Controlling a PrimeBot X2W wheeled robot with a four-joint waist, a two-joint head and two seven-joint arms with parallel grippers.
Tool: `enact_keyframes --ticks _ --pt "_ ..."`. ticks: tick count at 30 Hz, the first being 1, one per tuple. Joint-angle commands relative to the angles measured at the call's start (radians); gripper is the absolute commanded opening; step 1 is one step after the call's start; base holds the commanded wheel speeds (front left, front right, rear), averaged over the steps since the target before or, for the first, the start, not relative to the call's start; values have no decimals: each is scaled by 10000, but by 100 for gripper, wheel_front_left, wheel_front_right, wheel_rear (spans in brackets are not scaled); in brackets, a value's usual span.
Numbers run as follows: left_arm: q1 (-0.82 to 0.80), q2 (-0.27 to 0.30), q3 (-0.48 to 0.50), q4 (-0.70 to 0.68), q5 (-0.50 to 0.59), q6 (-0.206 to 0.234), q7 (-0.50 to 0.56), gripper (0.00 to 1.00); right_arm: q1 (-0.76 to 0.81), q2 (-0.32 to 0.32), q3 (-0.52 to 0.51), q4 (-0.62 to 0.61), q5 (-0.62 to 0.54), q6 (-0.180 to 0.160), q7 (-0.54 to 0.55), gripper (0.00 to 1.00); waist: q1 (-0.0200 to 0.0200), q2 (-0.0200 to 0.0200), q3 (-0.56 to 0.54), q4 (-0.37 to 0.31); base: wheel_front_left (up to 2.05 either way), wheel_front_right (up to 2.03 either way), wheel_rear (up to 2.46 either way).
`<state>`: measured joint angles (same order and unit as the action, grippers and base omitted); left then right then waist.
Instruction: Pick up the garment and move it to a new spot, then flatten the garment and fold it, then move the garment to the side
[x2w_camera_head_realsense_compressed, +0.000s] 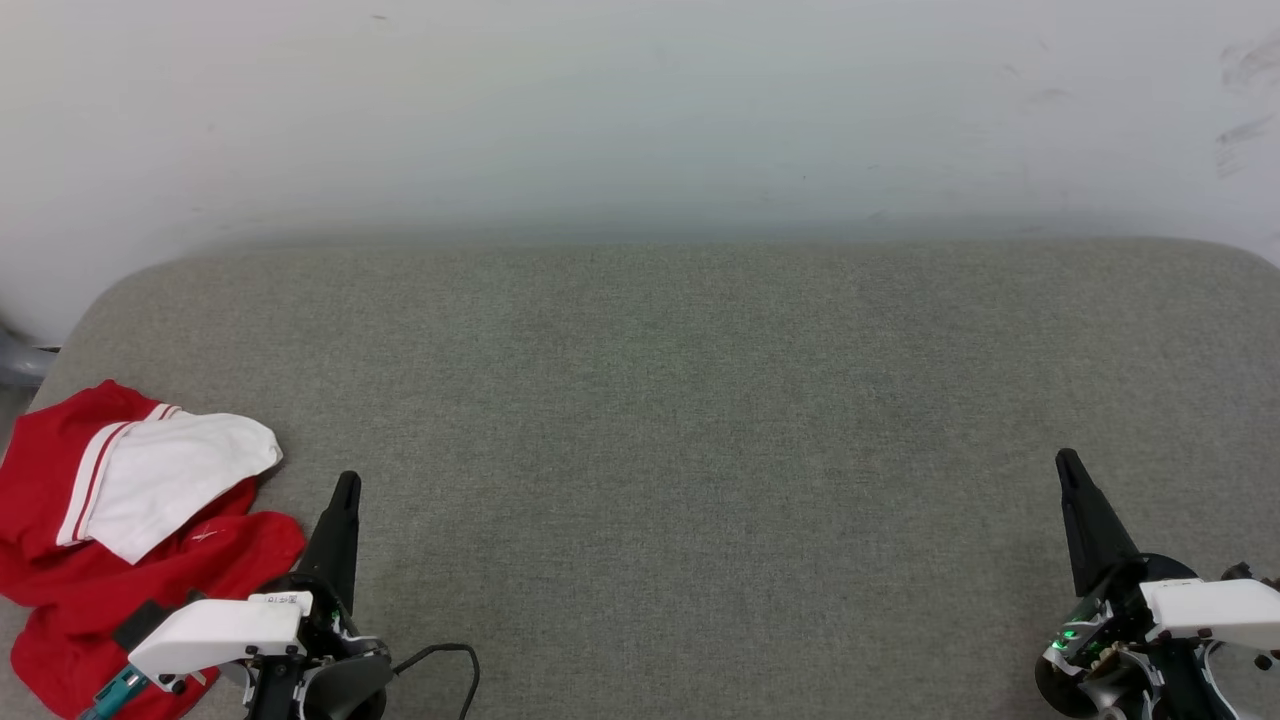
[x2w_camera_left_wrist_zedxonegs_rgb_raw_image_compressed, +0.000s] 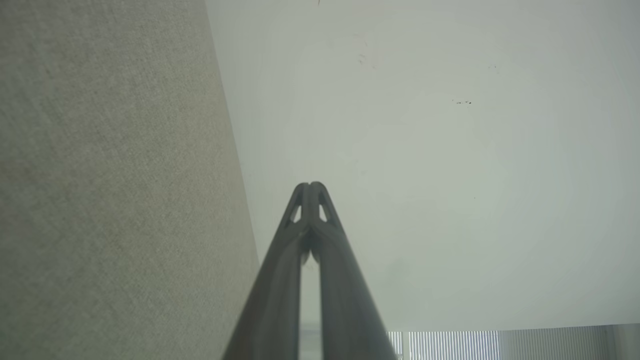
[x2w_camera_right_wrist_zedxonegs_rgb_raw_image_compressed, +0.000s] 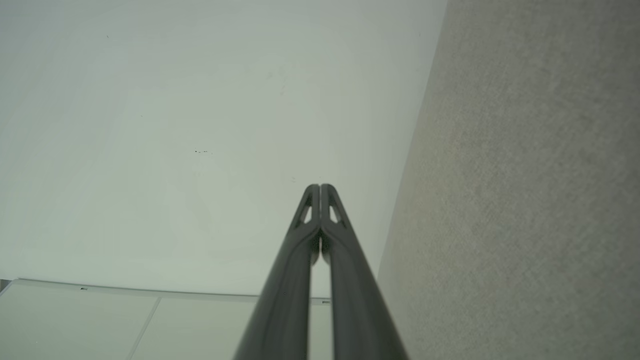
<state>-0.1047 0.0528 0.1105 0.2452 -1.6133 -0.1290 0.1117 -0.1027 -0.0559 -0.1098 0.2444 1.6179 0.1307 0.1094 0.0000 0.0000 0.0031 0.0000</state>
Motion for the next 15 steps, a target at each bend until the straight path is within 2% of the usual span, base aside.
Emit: enact_keyframes --ticks 1,12,13,15 --pt "-68 -13 37 1 44 -32 17 0 -100 40 -8 10 -79 0 20 0 0 0 0 0 0 0 0" --pt "-69 -16 42 1 48 -32 23 0 -101 44 -15 9 -75 0 26 0 0 0 0 0 0 0 0" --pt "0 -2 1 9 2 2 0 100 1 6 -7 8 -24 0 7 100 0 0 0 0 0 0 0" --pt "75 -15 -38 122 0 9 -13 100 97 10 5 112 -33 0 0 100 0 0 1 -1 0 0 0"
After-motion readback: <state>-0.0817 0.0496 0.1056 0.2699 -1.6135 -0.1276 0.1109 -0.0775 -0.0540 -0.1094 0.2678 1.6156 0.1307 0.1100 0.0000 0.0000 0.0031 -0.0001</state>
